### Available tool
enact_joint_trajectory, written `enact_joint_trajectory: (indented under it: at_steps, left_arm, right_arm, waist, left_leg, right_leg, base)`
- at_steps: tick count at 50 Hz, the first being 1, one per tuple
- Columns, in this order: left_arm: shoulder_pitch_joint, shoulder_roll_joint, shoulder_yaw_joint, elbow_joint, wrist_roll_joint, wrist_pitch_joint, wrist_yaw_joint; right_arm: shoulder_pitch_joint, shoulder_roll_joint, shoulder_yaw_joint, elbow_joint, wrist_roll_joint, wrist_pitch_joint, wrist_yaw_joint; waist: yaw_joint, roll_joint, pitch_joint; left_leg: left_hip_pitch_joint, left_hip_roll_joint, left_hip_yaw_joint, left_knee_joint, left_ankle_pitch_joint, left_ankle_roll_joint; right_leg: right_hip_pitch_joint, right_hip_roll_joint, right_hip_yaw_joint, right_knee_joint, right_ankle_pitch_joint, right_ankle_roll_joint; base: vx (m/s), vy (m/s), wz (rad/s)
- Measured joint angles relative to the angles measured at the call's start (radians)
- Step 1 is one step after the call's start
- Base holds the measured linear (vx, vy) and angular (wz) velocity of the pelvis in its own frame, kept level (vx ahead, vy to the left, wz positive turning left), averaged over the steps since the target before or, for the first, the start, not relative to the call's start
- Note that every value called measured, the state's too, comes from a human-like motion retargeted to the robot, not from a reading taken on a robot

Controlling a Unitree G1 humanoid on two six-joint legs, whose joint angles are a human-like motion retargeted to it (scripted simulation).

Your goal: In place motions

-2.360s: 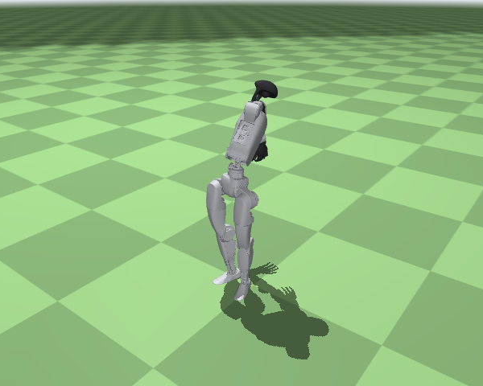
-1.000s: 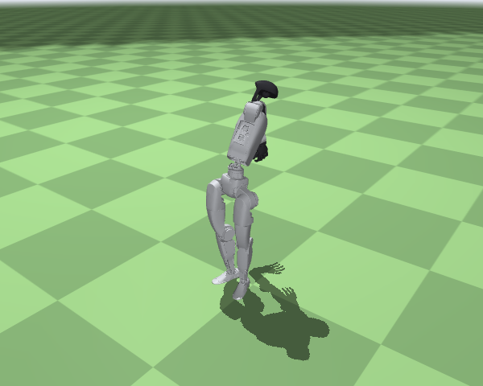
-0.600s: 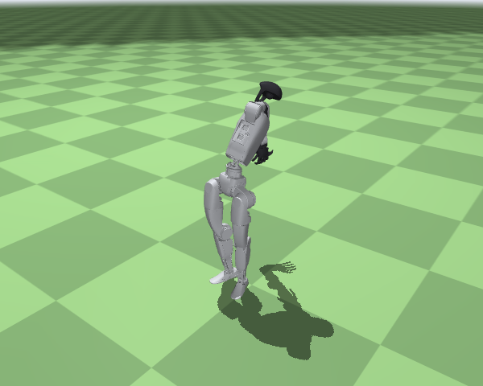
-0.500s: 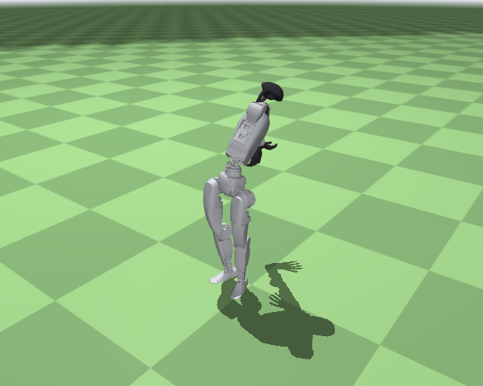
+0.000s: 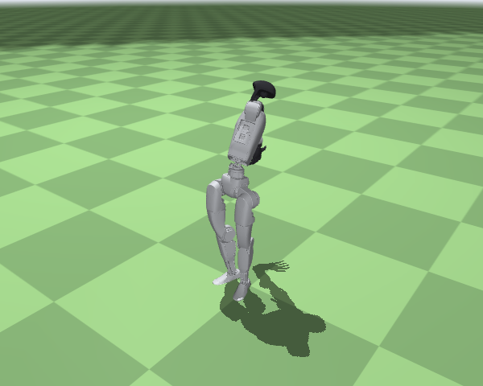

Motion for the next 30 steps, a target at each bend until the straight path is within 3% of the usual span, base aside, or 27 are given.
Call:
enact_joint_trajectory:
  at_steps: [7, 15, 22, 30]
  left_arm:
    - [0.0, 0.0, 0.003, 0.27, -0.126, 0.059, 0.264]
    - [0.0, 0.0, 0.096, 0.373, -0.157, 0.05, 0.271]
    - [0.0, 0.0, 0.068, 0.329, -0.189, 0.029, 0.262]
    - [0.0, 0.0, 0.0, 0.137, -0.099, -0.032, 0.268]
  right_arm:
    - [-0.014, 0.461, -0.163, -0.035, 0.0, 0.0, 0.0]
    - [0.017, 0.734, -0.301, -0.144, 0.0, 0.0, 0.0]
    - [0.074, 0.671, -0.27, -0.16, 0.0, 0.0, 0.0]
    - [0.077, 0.302, -0.024, -0.096, 0.0, 0.0, 0.0]
  waist:
    - [-0.047, -0.002, 0.137]
    - [-0.063, -0.004, 0.153]
    - [-0.055, -0.004, 0.083]
    - [-0.08, -0.005, -0.026]
  left_leg:
    - [-0.023, 0.019, 0.008, -0.008, 0.007, -0.006]
    - [-0.089, 0.043, 0.028, -0.011, 0.015, -0.012]
    - [-0.114, 0.047, 0.043, -0.005, 0.014, -0.013]
    - [-0.044, 0.046, 0.061, 0.001, 0.0, -0.016]
  right_leg:
    - [-0.045, 0.018, 0.022, 0.001, 0.016, -0.001]
    - [-0.125, 0.038, 0.044, -0.004, 0.039, -0.007]
    - [-0.156, 0.041, 0.057, 0.0, 0.044, -0.01]
    - [-0.086, 0.035, 0.054, 0.012, 0.03, -0.008]
  base:
    - [0.0, 0.0, 0.0]
    - [0.0, 0.0, 0.0]
    - [0.0, 0.0, 0.0]
    - [0.0, 0.0, 0.0]
